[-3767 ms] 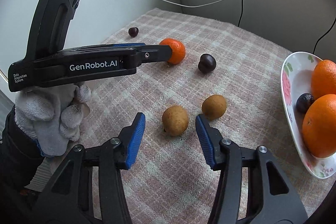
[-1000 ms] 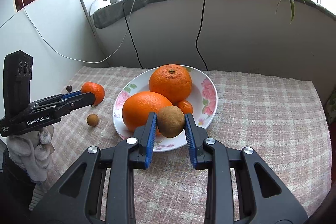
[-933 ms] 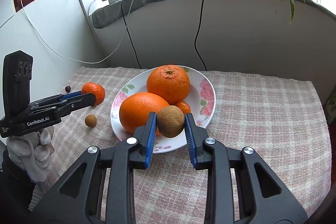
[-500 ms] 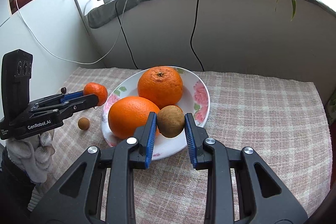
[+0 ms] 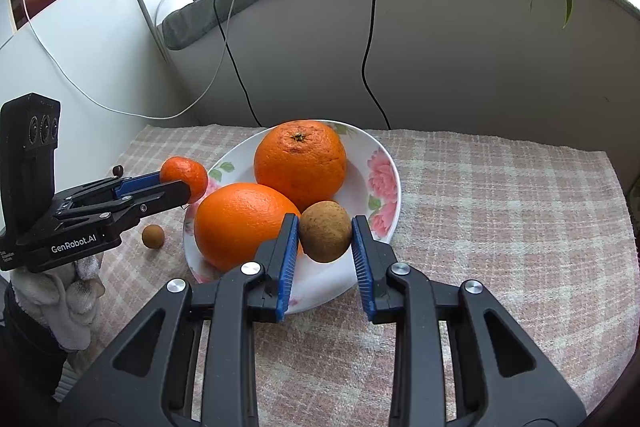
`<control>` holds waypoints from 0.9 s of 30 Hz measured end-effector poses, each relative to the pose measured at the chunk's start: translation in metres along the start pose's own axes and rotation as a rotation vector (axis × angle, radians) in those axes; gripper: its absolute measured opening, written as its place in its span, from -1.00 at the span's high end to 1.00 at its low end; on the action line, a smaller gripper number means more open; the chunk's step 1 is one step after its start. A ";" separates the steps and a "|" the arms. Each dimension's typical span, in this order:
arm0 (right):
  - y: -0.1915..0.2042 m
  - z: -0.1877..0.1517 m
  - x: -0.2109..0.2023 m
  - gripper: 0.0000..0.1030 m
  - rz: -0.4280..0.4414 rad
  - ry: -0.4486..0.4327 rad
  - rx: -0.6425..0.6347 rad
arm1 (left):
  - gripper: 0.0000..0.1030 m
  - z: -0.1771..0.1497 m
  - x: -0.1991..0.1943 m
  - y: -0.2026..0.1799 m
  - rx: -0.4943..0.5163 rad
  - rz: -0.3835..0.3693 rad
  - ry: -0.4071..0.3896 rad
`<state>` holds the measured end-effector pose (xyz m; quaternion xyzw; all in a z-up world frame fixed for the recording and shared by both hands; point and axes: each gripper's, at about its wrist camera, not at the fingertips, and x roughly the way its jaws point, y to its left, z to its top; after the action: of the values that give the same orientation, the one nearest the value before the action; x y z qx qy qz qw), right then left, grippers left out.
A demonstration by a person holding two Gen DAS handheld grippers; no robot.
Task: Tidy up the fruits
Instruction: 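Carry the brown fruit and the tangerine in both tools over the bowl, then open both tools to release the fruits into the bowl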
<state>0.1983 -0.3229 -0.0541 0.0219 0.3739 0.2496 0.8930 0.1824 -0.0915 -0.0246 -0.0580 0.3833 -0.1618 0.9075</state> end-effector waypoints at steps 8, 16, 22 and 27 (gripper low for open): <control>-0.001 0.001 0.000 0.45 -0.001 -0.011 -0.001 | 0.25 0.000 0.002 0.001 0.002 0.004 0.000; -0.001 0.003 -0.004 -0.23 -0.003 -0.039 0.000 | 0.08 0.001 0.000 0.000 0.005 -0.002 -0.017; -0.002 0.003 -0.009 -0.61 -0.024 -0.055 -0.003 | -0.38 0.003 -0.005 -0.001 0.012 0.015 -0.044; -0.002 0.004 -0.012 -0.80 -0.048 -0.062 -0.008 | -0.56 0.004 -0.005 -0.002 0.014 0.028 -0.045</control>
<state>0.1948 -0.3294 -0.0435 0.0172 0.3453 0.2288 0.9100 0.1812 -0.0918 -0.0182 -0.0497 0.3626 -0.1505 0.9184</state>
